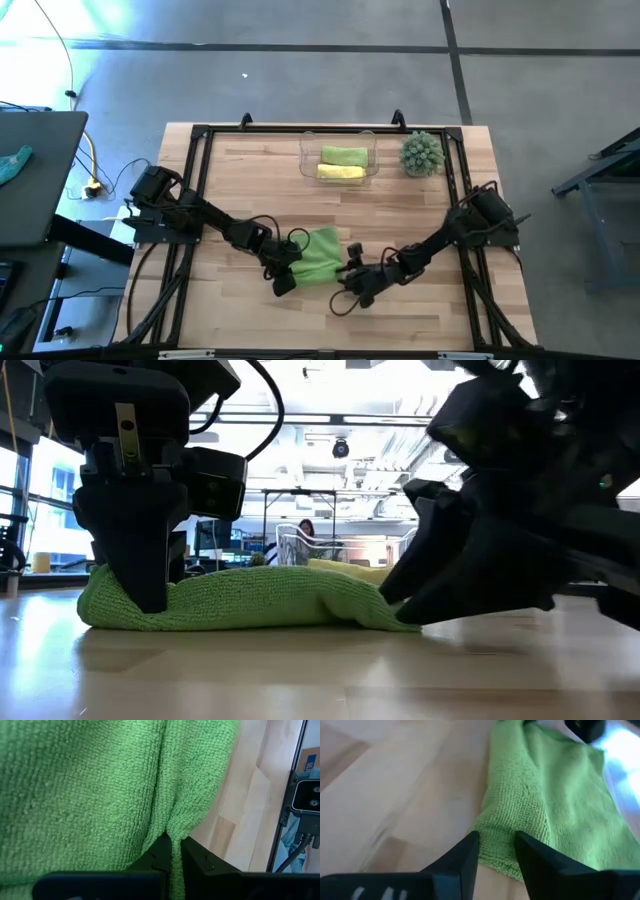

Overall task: Roll microfiber towels into tight, uniform cylinder then place into a basket
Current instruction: Roll the green microfiber towel

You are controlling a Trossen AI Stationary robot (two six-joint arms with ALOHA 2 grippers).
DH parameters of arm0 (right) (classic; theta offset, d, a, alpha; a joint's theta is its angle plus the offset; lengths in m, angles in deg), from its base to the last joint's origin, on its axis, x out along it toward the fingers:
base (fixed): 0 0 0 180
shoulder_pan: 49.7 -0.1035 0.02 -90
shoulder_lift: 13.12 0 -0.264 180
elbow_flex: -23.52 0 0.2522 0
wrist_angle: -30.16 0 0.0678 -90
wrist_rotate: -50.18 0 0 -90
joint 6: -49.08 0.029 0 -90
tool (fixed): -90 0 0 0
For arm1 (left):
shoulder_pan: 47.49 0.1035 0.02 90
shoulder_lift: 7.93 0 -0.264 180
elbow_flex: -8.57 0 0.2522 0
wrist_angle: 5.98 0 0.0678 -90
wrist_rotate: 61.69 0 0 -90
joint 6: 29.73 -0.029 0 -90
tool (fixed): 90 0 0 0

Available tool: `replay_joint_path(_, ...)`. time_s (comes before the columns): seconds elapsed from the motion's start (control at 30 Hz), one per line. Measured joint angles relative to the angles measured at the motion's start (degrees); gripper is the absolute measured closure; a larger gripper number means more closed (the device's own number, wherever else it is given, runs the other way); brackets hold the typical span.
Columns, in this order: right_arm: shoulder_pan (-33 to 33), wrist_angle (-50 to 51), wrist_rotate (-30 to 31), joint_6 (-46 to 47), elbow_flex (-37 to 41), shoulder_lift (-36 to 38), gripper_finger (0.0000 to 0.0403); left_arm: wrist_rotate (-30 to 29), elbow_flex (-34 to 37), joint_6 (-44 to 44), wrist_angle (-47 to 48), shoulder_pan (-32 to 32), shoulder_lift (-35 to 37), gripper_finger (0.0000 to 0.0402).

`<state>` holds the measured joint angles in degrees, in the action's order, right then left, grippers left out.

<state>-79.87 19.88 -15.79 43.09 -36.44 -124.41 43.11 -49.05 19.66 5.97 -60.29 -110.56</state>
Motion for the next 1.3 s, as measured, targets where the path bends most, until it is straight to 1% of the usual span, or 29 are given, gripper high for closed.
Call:
replay_joint_path(0.17,0.9,-1.7,-0.2,2.7,0.1,-0.1,0.0246,0.0,0.0,0.0,-0.4,0.0,0.0,0.039)
replay_joint_path(0.3,0.9,-2.0,-0.1,4.0,0.1,-0.1,0.0243,0.0,0.0,0.0,-1.2,0.0,-0.1,0.039)
replay_joint_path(0.43,0.9,-1.9,-0.2,10.9,0.1,-0.1,0.0243,0.0,0.0,0.0,-1.2,0.0,-0.1,0.039)
replay_joint_path(0.57,0.8,-1.6,-3.4,13.1,0.2,2.8,0.0242,0.0,0.0,0.0,-1.3,0.0,-0.1,0.039)
replay_joint_path(0.67,0.8,-1.5,-8.1,12.1,0.2,5.9,0.0235,0.0,0.0,0.0,-1.3,0.0,-0.1,0.039)
replay_joint_path(0.73,0.8,-1.7,-10.8,12.1,0.2,7.1,0.0223,0.0,0.0,0.0,-1.3,0.0,-0.1,0.039)
replay_joint_path(0.9,0.8,-1.4,-12.5,11.1,0.1,6.0,0.0185,0.0,0.0,0.0,-1.3,0.0,-0.1,0.039)
replay_joint_path(0.97,0.8,-0.4,-12.1,7.8,0.2,4.3,0.0178,0.0,0.0,0.0,-1.4,0.0,-0.1,0.039)
replay_joint_path(1.1,0.8,-1.3,-8.0,0.0,0.2,1.2,0.0176,0.0,0.0,0.0,-1.5,0.0,-0.1,0.039)
replay_joint_path(1.2,0.8,-2.4,-4.5,-3.1,0.2,0.4,0.0176,0.0,0.0,0.0,-1.5,0.0,-0.1,0.039)
replay_joint_path(1.3,0.9,-2.9,-1.4,-3.7,0.2,0.3,0.0176,0.0,0.0,-0.1,-1.5,0.0,-0.1,0.039)
